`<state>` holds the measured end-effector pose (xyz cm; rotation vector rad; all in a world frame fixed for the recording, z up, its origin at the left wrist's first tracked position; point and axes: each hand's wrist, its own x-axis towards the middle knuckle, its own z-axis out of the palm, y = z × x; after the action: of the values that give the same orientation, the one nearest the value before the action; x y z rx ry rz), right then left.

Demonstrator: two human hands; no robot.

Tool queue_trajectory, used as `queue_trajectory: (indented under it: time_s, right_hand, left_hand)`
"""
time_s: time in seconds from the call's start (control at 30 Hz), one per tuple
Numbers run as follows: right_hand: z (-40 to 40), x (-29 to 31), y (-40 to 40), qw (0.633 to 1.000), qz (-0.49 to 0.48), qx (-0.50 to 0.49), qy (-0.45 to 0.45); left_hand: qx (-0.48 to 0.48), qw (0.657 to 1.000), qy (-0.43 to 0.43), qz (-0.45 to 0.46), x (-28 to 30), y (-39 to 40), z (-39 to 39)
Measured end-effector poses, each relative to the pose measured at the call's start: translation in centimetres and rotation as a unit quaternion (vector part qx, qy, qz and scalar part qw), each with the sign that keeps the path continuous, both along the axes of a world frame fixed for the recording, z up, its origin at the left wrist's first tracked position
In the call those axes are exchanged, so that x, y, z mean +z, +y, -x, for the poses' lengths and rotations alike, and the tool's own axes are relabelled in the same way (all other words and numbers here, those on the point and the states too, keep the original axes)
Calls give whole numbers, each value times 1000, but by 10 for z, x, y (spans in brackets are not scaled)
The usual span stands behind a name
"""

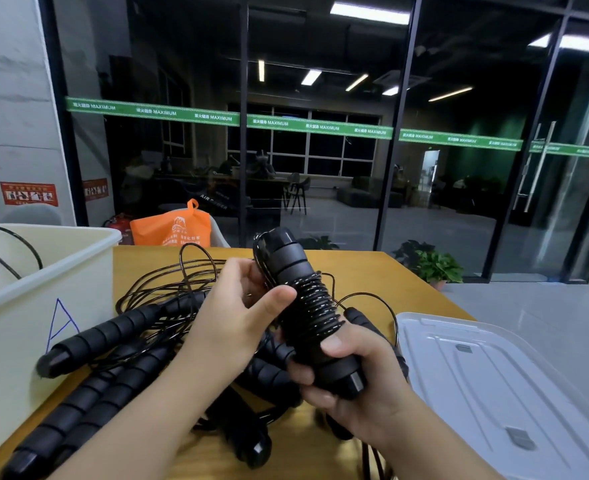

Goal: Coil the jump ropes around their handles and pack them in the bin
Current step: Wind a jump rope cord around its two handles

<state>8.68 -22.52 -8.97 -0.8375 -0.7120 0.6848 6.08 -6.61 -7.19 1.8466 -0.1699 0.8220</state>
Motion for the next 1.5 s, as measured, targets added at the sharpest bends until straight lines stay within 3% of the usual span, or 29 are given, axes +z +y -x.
queue_trajectory:
  time_s: [0.2, 0.3, 0.43, 0.53, 0.67, 0.77, 0.87, 1.0, 1.1, 1.2, 1.5]
  right_hand:
    - [-2, 0, -3, 992, -33, 102, 67]
    - [-6, -5, -2, 985, -41, 141, 90]
    - [-12, -10, -1, 981, -38, 174, 76]
    - [-10, -5, -4, 993, -5, 112, 46]
    - [-8, 2, -5, 992, 8, -125, -28]
    - [-3, 3, -4, 928, 115, -279, -217]
    - [3, 1, -4, 848, 214, -314, -369]
    - [5, -1, 4, 755, 341, -328, -455]
    - [7, -1, 8, 730, 379, -346, -452]
    - [6, -5, 8, 749, 342, -356, -441]
    - [5, -3, 1, 879, 240, -271, -310]
  left_hand:
    - [-111, 992, 55, -11, 7, 2, 7]
    - [-193, 975, 103, 30, 11, 3, 11]
    - [-197, 973, 109, 45, 1, 10, 6]
    - [-120, 988, 87, 48, -2, 6, 3]
    - [-28, 996, 48, 65, 3, 2, 5]
    - [19, 996, 35, 75, 6, -3, 10]
    - [55, 996, 36, 53, 5, -5, 14]
    - [104, 993, 44, 17, 1, -7, 12]
    - [121, 992, 40, 1, -2, -12, 11]
    - [110, 993, 39, -28, -2, -15, 12]
    - [19, 998, -21, -63, -2, -7, 11]
